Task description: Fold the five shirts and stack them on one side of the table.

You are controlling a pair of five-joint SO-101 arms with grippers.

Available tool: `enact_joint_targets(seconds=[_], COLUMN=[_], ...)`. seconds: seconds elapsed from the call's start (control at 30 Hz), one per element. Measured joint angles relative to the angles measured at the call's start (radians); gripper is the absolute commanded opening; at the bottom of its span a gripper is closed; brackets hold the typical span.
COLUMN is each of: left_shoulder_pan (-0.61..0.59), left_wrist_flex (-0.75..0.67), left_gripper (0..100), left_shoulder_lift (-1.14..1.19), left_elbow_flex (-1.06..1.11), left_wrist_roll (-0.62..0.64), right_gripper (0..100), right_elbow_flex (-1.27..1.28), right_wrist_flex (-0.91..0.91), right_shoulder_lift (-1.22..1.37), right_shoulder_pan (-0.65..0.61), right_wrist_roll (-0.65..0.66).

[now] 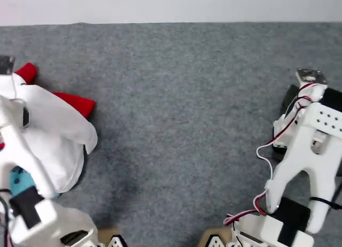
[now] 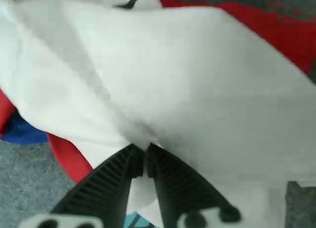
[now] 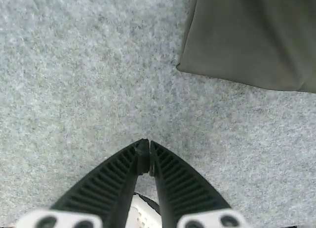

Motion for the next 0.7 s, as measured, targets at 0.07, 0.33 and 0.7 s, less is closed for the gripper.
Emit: enact_joint_targets(seconds=[0.07,0.33,0.7], left_shoulder_pan=[0.051,0.443,1.152], left_wrist_flex=[0.048,0.094,-0.077], left_gripper=[0,0,1], left_shoulder_lift=[-0.078,-0.345,-0.087], left_elbow_flex=[-0.034,-0.097,-0.097], left_wrist_roll=[0.037,0.279,0.339], right_gripper=[0.9,0.9,0.9], right_elbow_flex=[0.000,0.000,0.000], right_wrist_flex=[0.000,0.000,0.000], right_shoulder_lift=[0.000,0.000,0.000], right_shoulder_pan=[0.000,0.000,0.000], right_wrist_roll=[0.000,0.000,0.000])
